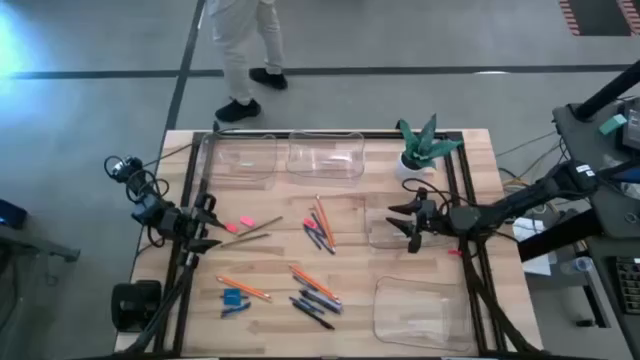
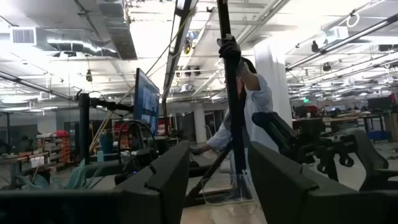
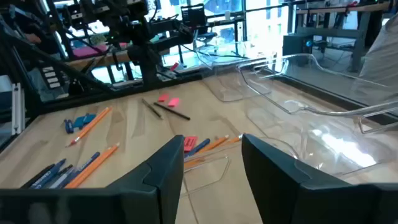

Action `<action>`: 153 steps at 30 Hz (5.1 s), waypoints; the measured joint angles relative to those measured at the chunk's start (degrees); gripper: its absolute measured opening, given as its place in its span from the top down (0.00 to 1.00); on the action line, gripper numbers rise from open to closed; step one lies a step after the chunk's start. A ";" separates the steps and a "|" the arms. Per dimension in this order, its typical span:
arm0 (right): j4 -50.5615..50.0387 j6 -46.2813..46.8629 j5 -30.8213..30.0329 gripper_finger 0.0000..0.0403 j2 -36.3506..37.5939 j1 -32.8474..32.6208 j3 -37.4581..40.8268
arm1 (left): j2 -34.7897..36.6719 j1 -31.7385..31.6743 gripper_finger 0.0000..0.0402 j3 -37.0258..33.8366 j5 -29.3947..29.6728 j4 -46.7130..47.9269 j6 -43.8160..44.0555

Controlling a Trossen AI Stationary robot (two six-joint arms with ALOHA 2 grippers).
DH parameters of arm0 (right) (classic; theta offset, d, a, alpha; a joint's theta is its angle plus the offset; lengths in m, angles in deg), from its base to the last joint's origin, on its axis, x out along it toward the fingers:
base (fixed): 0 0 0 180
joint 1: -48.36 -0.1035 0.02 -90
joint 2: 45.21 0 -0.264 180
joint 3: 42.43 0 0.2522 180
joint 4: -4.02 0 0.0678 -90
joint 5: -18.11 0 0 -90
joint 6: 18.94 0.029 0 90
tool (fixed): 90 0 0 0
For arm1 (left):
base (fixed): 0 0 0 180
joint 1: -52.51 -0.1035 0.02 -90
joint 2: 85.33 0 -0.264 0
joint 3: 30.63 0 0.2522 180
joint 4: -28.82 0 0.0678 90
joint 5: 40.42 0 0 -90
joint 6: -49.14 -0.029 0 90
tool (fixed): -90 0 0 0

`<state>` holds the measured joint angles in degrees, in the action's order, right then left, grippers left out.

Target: Sort crayons/erasers/pens/pencils in bins

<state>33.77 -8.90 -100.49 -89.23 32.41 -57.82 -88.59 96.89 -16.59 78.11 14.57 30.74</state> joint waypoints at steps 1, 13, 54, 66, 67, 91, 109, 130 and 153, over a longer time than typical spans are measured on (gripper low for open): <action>0.02 0.00 0.00 0.61 0.00 0.00 0.00 | 0.02 0.00 0.62 -0.02 0.00 0.00 -0.01; 0.00 0.00 0.00 0.61 0.01 -0.01 0.02 | 0.01 -0.01 0.62 0.00 0.00 0.00 0.00; 0.00 0.00 0.00 0.61 -0.01 0.01 0.02 | 0.02 -0.01 0.62 0.00 0.01 0.00 -0.01; 0.00 0.00 0.00 0.61 0.00 -0.01 0.02 | 0.01 0.00 0.62 -0.01 0.01 0.00 0.00; 0.00 0.00 0.00 0.61 -0.01 0.00 0.00 | 0.02 -0.01 0.62 -0.01 0.01 -0.02 -0.01; 17.88 8.99 -6.47 0.61 -0.01 0.49 0.02 | 0.01 -0.01 0.62 -0.02 0.02 0.00 -0.01; 33.91 9.04 -2.56 0.61 0.01 0.66 -5.00 | 0.01 -0.02 0.62 -0.01 0.01 0.00 0.00; -55.79 22.22 -7.45 0.61 -3.77 6.96 -50.37 | 0.02 -0.02 0.62 0.00 0.00 -0.02 0.01; -87.28 37.22 3.31 0.42 -36.01 16.58 -79.02 | 0.00 0.00 0.62 -0.02 0.02 0.00 0.01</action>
<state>-53.50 28.32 -97.18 -125.23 48.98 -136.85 -88.59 96.89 -16.61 78.13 14.57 30.75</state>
